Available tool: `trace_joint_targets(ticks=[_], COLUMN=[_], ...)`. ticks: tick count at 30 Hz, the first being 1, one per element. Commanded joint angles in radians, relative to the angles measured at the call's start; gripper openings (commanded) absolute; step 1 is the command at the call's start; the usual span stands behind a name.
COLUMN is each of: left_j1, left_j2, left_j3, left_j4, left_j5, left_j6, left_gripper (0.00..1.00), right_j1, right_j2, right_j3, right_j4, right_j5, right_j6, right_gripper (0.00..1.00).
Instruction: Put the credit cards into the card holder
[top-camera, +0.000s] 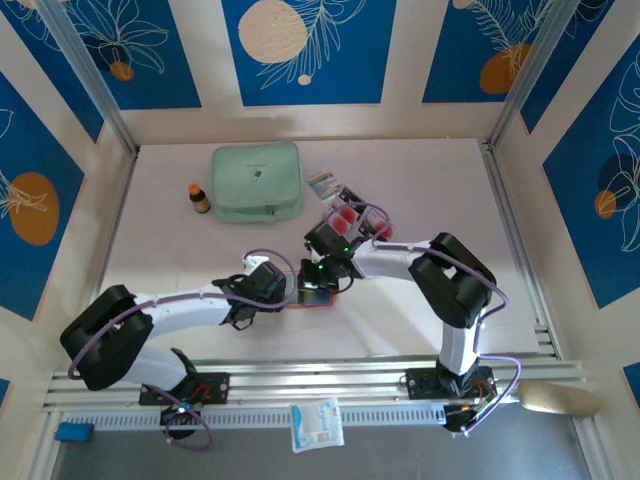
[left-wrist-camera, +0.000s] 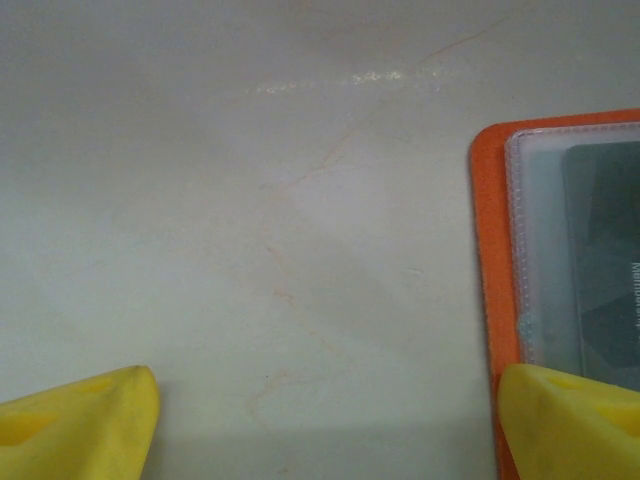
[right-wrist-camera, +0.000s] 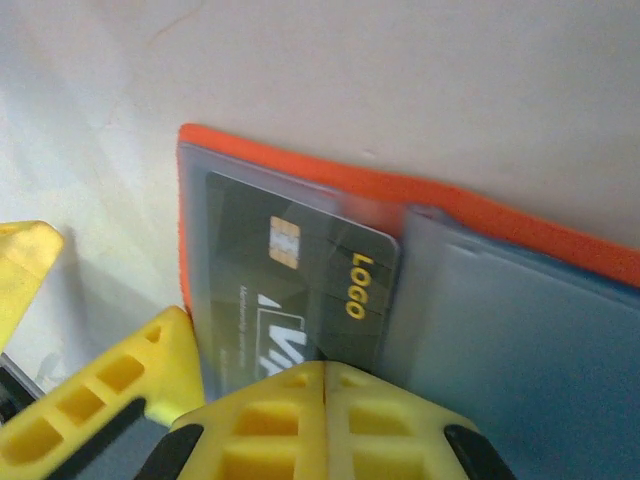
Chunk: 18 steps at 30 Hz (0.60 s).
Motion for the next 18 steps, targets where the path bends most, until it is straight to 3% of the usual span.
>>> trace_joint_targets(ticks=[1, 12, 18], left_j1=[0.006, 0.021, 0.038], left_j2=[-0.011, -0.122, -0.101], left_j3=[-0.004, 0.024, 0.012], left_j4=[-0.006, -0.103, -0.109], left_j5=[0.008, -0.053, -0.048], left_j6=[-0.013, -0.06, -0.063], left_gripper=[0.88, 0.89, 0.89], right_j1=[0.018, -0.003, -0.005], right_j2=[0.041, -0.079, -0.092], right_j3=[0.037, 0.024, 0.013], right_j4=[-0.048, -0.085, -0.106], right_j5=[-0.028, -0.011, 0.013], right_j6=[-0.012, -0.034, -0.047], right_gripper=[0.03, 0.04, 0.03])
